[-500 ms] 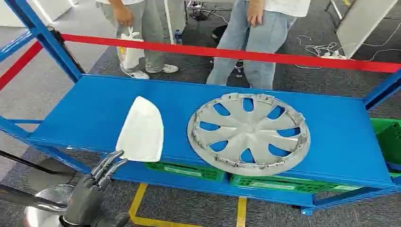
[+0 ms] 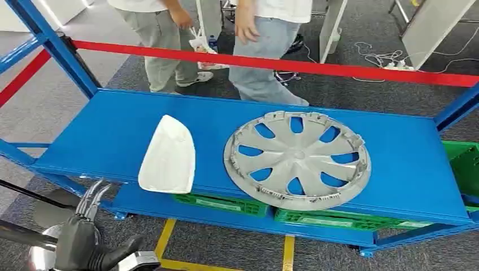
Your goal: Take the parts from the cabinet and place them on the table.
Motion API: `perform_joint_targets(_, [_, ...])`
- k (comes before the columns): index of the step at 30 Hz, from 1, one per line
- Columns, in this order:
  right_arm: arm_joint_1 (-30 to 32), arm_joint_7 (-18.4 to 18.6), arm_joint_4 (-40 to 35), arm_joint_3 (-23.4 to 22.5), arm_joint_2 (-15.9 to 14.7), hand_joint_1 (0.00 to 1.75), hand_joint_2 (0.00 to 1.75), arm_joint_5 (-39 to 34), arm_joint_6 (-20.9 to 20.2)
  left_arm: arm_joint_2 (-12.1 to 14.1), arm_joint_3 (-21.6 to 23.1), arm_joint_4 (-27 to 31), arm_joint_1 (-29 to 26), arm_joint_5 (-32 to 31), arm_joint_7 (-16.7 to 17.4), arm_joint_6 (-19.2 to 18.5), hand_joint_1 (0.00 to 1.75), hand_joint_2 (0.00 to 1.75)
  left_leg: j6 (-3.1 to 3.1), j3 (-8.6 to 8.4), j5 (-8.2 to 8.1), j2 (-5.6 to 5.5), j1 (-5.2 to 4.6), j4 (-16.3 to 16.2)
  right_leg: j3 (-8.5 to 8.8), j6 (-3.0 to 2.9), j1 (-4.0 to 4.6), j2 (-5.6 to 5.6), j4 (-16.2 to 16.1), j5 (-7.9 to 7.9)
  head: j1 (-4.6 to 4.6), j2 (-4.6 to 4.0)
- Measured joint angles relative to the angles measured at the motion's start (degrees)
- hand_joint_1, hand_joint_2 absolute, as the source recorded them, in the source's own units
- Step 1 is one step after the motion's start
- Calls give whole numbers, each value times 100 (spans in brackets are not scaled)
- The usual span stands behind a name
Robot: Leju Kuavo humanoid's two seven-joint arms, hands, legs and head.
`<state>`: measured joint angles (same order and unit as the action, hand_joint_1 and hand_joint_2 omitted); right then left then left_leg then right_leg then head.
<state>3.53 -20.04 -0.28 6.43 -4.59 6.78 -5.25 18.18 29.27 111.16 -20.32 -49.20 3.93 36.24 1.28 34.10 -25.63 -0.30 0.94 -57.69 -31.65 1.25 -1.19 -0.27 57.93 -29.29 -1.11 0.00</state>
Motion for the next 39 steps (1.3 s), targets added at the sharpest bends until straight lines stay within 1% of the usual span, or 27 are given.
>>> perform_joint_targets(2, [2,0,0,0,0,0,0,-7,-2,-11,-42,-2,-17,-99,171,-174,0,175,0,0,0,0,0,0,1,0,0,0,0,0,0,0])
perform_joint_targets(5, [5,0,0,0,0,0,0,-13,-22,-22,-107,-22,-8,-116,317,-590,0,175,0,-2,0,0,0,0,1,0,0,1,0,0,2,0])
perform_joint_targets(10, [3,-28,0,2,0,0,0,-13,-61,-76,-199,-161,84,-37,326,-1145,0,175,0,-3,0,0,0,0,3,0,0,0,0,0,2,0])
perform_joint_targets(12, [1,-42,0,9,0,0,0,-13,-63,-109,-228,-258,134,-53,324,-1306,0,175,0,-3,0,0,0,0,4,0,0,1,0,0,2,0])
perform_joint_targets(18, [-7,-70,0,52,0,0,0,-13,-70,-201,-293,-509,285,-116,298,-1609,0,175,0,-3,0,0,0,0,4,0,0,1,0,0,0,0])
perform_joint_targets(24, [-9,-70,0,77,0,0,0,-13,-79,-273,-328,-678,376,-129,269,-1679,0,175,0,-3,-1,0,0,0,3,0,0,1,0,0,0,0])
perform_joint_targets(26, [-9,-77,0,96,-2,0,0,-13,-87,-306,-359,-741,395,-151,241,-1795,0,175,0,-3,-1,0,0,0,3,0,0,0,0,0,0,0])
perform_joint_targets(32, [-13,-87,0,140,-15,0,0,-15,-114,-463,-540,-975,528,-278,197,-2064,0,175,0,-3,-1,0,0,0,4,0,0,1,0,0,2,0])
perform_joint_targets(39, [-20,-105,0,170,-48,0,0,-24,-146,-636,-717,-1060,634,-468,237,-2365,0,175,0,-3,-1,0,0,0,4,0,-1,0,0,0,0,0])
